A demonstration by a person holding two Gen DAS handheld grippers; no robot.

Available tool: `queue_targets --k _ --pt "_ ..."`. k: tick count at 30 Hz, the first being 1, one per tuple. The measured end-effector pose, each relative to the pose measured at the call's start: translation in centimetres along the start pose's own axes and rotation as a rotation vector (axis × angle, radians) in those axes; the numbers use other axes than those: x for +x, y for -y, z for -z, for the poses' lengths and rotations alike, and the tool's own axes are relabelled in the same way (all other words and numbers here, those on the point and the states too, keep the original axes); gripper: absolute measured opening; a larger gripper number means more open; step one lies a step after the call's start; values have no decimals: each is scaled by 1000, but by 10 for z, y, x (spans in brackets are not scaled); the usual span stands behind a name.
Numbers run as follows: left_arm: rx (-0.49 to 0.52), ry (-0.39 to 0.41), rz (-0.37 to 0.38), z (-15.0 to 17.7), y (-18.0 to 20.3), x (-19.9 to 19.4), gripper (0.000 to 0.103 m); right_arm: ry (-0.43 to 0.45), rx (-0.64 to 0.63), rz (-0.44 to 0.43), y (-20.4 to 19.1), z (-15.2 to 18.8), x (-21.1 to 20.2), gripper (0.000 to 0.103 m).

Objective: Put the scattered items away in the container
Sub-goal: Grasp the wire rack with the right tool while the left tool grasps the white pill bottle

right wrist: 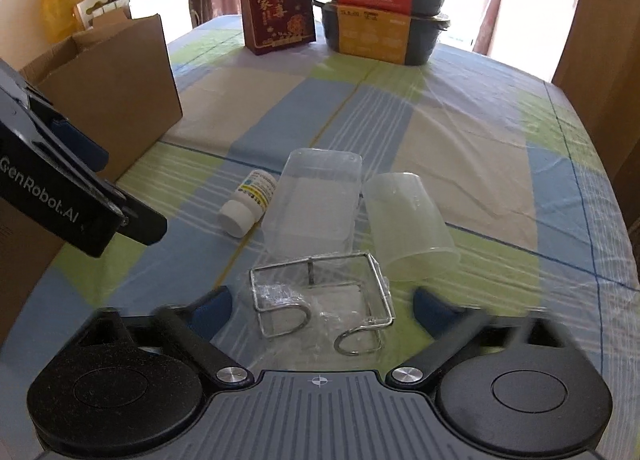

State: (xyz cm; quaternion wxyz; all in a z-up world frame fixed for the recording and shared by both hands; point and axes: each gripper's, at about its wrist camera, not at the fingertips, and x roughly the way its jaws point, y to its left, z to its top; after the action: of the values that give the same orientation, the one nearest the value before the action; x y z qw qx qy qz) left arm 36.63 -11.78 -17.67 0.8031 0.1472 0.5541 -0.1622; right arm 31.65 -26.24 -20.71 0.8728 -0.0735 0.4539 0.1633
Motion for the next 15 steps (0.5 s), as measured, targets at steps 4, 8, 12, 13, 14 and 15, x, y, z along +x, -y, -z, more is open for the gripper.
queue_targets --k 4,8,12,13,14,15 --pt "3 -1 6 -2 2 4 85 -29 8 -3 4 1 -1 70" --pt "20 14 25 -6 8 6 80 -131 27 66 10 4 -11 70" --pt "30 28 64 -14 14 12 74 -193 89 92 24 11 -23 70" --pt "31 29 73 -17 15 15 70 -199 103 93 27 13 -25 70" --pt "31 27 79 -20 16 18 64 -202 113 94 30 14 -26 70" --pt "23 25 81 -23 17 22 59 -206 125 96 32 15 -26 70"
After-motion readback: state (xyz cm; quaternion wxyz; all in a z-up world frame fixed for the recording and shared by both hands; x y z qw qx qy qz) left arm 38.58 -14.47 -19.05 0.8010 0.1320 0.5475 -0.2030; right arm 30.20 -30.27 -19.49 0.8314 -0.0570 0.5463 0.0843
